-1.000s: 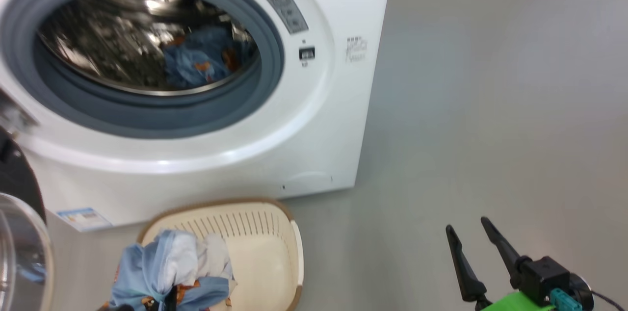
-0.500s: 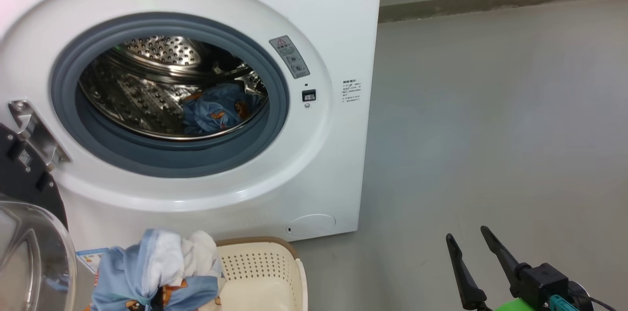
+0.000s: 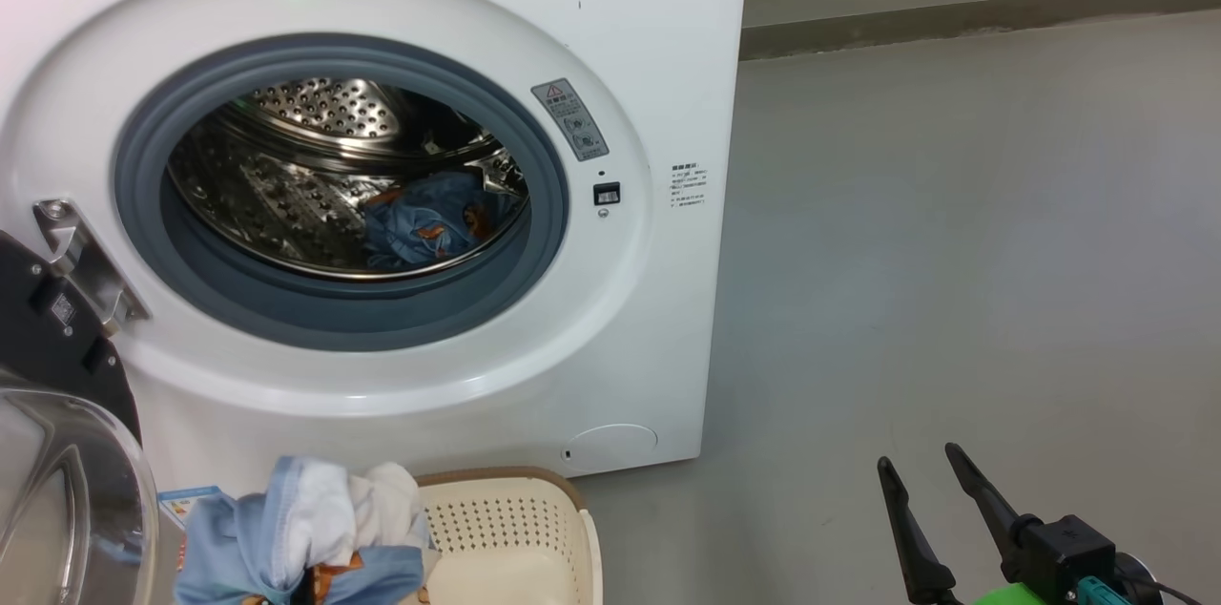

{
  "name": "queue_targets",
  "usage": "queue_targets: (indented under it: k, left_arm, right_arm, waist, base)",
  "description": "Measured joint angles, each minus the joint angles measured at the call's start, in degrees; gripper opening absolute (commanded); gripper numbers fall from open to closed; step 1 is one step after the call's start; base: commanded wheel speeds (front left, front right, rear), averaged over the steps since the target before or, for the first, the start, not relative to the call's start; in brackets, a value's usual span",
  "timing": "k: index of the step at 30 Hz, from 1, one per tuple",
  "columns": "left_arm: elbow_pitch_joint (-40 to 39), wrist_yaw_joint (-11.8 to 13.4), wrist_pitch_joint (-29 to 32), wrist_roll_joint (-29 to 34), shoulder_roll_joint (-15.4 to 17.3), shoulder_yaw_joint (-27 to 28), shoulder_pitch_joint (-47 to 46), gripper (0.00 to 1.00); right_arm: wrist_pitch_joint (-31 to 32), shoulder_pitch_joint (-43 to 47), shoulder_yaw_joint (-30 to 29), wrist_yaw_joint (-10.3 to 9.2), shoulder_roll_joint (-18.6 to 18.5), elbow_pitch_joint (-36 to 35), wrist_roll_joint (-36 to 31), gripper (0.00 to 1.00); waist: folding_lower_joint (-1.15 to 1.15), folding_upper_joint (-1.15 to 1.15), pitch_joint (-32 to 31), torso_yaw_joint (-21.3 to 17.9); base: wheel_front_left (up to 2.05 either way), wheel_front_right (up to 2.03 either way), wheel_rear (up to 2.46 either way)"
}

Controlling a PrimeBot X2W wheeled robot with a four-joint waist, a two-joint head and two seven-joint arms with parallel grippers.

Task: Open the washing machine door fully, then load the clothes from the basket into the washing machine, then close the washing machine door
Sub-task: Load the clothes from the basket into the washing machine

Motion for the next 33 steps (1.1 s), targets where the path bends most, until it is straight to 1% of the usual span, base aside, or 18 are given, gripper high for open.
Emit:
queue_targets:
  k: [11, 33]
  left_arm:
    - [-0.74, -1.38, 0.0, 1.32, -0.29, 0.15, 0.35, 0.0]
    - [-1.25, -1.89, 0.0, 1.76, -0.6, 0.54, 0.35, 0.0]
  right_arm:
    - [0.0, 0.0, -0.04, 0.0, 0.0, -0.18, 0.0, 1.0]
    - [0.0, -0.01, -0.53, 0.0, 0.0, -0.24, -0.07, 1.0]
  waist:
    - [0.0, 0.0, 0.61, 0.01]
    - [0.0, 0.0, 0.98, -0.1]
  base:
    - [0.0, 0.0, 0.0]
    - [0.0, 0.0, 0.0]
